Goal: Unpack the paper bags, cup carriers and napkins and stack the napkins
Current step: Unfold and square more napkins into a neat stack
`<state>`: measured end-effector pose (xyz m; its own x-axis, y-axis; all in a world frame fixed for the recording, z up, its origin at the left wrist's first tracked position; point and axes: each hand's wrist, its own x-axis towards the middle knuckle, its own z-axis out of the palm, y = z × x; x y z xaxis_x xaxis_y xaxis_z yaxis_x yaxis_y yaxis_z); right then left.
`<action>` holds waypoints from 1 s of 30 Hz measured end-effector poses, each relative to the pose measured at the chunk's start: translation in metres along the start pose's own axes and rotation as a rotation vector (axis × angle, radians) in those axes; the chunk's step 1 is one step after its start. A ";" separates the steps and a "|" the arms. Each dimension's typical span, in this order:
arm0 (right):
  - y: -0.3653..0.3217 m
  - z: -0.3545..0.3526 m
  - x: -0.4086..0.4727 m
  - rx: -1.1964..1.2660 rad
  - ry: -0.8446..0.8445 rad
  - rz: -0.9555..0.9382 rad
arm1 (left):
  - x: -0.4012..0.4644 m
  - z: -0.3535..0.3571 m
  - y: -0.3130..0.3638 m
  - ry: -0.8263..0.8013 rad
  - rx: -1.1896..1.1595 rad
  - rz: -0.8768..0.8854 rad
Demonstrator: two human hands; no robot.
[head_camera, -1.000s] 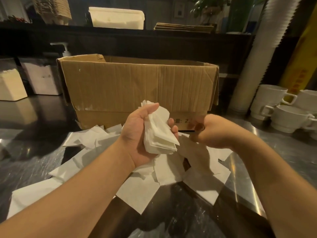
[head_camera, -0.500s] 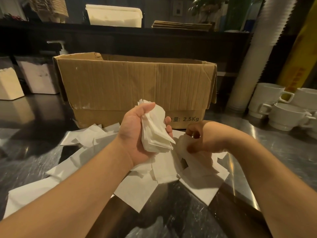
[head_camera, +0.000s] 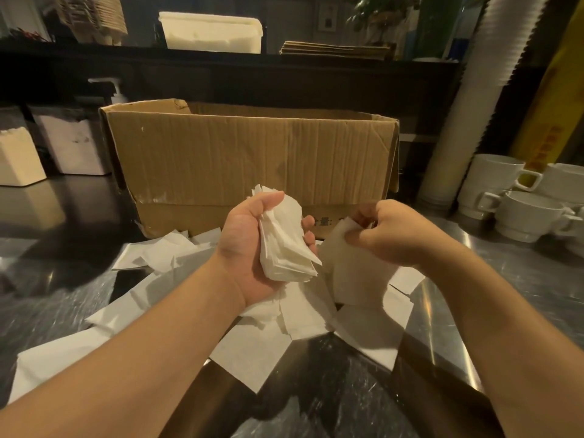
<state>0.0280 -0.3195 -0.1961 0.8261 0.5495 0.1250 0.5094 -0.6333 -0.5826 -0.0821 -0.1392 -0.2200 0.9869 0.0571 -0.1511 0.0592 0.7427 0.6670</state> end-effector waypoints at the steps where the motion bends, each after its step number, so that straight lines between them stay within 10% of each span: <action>1: -0.002 -0.002 -0.001 0.071 0.040 -0.011 | 0.000 0.000 0.001 0.007 0.001 0.005; 19: -0.023 -0.011 -0.024 1.352 -0.314 -0.093 | 0.000 0.002 -0.004 -0.026 0.145 0.108; 30: -0.029 -0.005 -0.017 1.075 0.052 0.127 | -0.001 0.007 -0.005 -0.032 0.154 0.111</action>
<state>0.0006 -0.3133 -0.1769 0.8801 0.4736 0.0332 -0.0374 0.1390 -0.9896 -0.0823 -0.1475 -0.2184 0.9927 0.1098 -0.0490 -0.0303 0.6223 0.7822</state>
